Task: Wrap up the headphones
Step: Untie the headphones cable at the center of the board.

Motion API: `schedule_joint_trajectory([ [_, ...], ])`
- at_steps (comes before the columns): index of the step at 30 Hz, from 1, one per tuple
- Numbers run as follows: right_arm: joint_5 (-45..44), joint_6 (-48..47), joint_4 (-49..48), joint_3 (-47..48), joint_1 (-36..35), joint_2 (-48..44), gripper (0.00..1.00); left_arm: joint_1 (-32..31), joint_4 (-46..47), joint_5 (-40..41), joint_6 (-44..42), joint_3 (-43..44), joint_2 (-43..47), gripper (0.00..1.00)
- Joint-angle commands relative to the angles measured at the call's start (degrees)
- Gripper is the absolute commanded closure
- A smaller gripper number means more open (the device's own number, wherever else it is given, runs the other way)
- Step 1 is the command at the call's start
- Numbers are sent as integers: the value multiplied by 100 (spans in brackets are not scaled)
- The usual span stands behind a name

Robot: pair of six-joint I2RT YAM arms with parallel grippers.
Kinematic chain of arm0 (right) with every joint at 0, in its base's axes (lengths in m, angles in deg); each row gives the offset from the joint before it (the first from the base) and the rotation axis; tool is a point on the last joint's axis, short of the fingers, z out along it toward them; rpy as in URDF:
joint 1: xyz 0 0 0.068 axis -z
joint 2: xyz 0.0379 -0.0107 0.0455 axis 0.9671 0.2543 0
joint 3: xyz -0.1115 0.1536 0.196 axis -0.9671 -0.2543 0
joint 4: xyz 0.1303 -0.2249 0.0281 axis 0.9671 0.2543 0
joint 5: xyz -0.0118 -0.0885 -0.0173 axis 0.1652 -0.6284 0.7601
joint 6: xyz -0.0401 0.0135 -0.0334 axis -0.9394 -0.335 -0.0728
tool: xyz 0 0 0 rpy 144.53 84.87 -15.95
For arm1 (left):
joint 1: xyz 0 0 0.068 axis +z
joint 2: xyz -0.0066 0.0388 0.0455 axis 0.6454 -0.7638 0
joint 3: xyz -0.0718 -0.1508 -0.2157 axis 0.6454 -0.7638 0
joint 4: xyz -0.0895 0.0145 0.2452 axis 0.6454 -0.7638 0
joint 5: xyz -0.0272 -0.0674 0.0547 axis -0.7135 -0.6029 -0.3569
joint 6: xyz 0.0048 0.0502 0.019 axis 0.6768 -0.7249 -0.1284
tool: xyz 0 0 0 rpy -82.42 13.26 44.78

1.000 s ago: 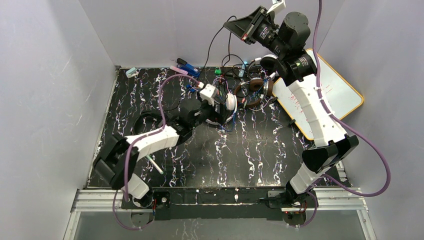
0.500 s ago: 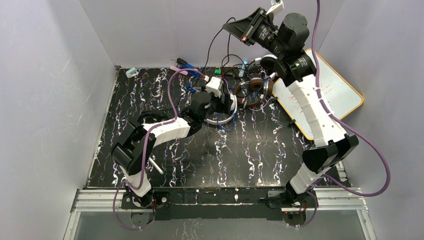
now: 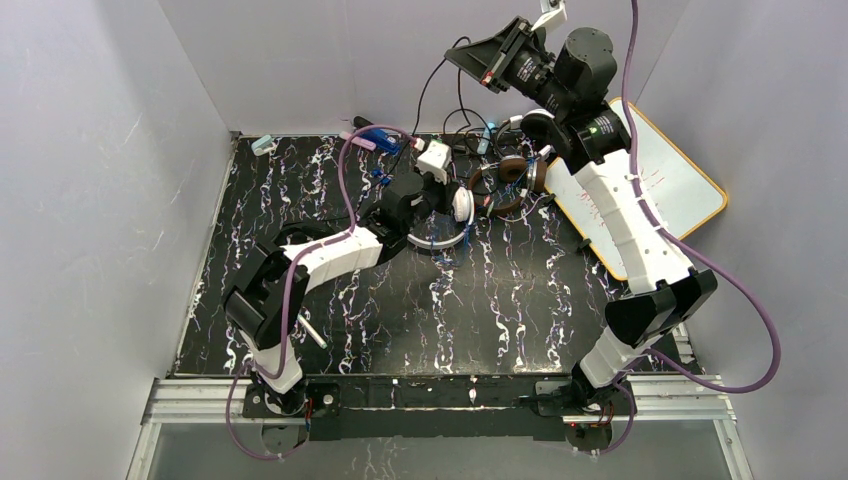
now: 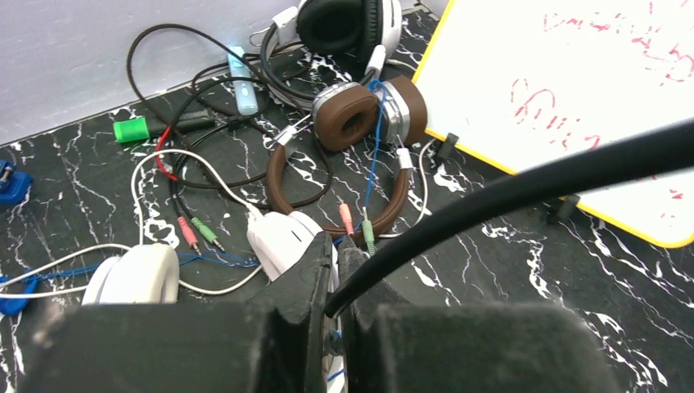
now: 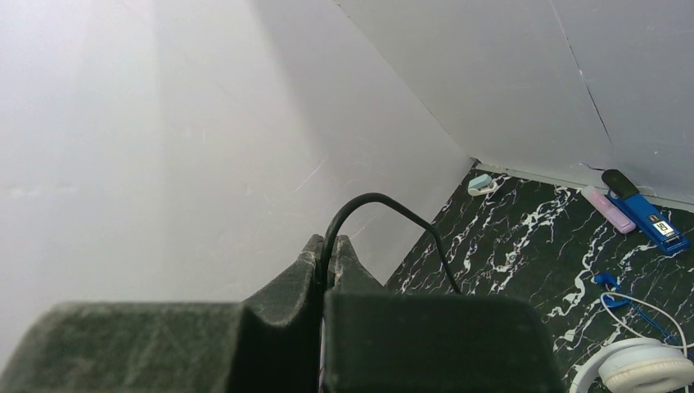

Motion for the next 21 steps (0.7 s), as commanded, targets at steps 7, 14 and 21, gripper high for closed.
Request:
schedule_joint_trajectory([
  [7,375,58,-696,141,-110,384,99,19,82,-1533,1062,-875,1269,100],
  [14,255,-601,-533,1109,-968,1586,99,-37,-2,-1939,1877,-1970,2712,100],
  [21,-124,-1163,-470,1728,-1243,2597,61,-42,-2411,-1239,2797,-1344,3397,100],
])
